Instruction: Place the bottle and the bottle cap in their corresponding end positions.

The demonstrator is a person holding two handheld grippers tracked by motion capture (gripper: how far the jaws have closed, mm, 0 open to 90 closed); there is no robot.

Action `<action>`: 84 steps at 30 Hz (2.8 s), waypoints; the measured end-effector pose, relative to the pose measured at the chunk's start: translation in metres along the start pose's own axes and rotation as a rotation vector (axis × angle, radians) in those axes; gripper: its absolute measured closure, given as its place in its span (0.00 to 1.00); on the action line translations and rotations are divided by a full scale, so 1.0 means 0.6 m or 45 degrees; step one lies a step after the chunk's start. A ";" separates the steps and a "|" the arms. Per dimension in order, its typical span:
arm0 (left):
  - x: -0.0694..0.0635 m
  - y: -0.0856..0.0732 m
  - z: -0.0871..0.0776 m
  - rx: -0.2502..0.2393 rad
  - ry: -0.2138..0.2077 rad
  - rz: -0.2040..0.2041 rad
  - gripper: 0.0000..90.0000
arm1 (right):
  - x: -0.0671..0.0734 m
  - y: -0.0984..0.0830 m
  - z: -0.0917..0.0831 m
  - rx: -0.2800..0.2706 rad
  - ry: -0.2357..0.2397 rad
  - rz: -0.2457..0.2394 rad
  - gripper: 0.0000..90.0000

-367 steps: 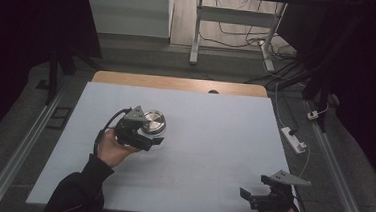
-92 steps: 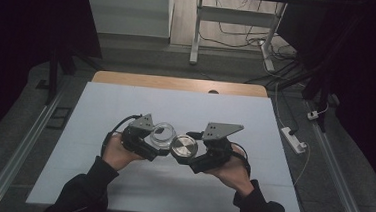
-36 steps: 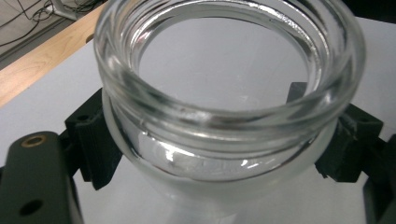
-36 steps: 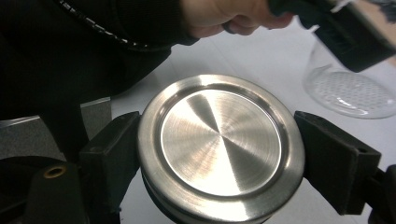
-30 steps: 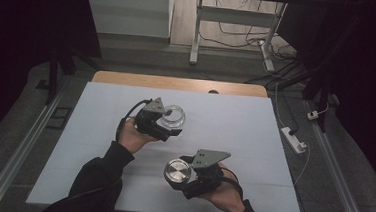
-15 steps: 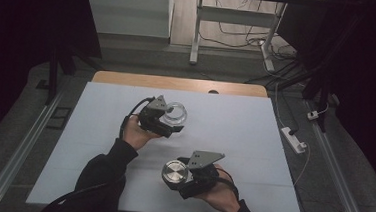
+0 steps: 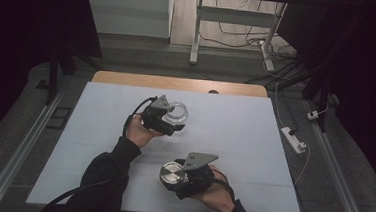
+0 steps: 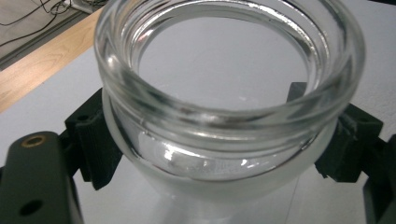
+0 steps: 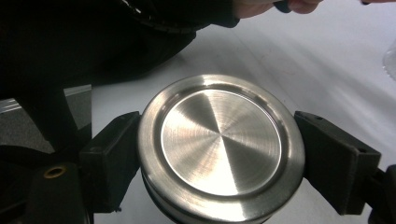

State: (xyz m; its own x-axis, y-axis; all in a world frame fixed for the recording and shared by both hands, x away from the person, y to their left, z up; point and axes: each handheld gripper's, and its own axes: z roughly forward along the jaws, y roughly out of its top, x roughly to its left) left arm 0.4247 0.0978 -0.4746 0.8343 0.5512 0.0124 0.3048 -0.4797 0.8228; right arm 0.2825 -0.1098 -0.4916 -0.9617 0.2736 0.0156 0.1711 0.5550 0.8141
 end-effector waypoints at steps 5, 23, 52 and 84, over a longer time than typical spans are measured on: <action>0.005 -0.007 0.011 0.014 0.020 -0.007 0.18 | -0.002 -0.010 0.014 0.020 -0.003 -0.003 0.20; 0.018 -0.038 0.045 0.055 0.037 -0.051 0.18 | -0.020 -0.041 0.052 0.082 -0.042 0.024 0.20; 0.028 -0.051 0.057 0.061 0.035 -0.075 0.17 | -0.017 -0.048 0.072 0.207 -0.037 -0.040 0.20; 0.034 -0.055 -0.006 0.050 -0.025 -0.164 0.00 | -0.028 -0.021 0.040 0.080 -0.035 0.134 0.03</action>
State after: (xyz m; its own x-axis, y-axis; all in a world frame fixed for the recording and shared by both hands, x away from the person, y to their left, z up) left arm 0.4299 0.1270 -0.4994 0.7958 0.5966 -0.1033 0.4275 -0.4327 0.7937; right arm 0.3018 -0.1028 -0.5162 -0.9316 0.3540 0.0820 0.2845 0.5702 0.7707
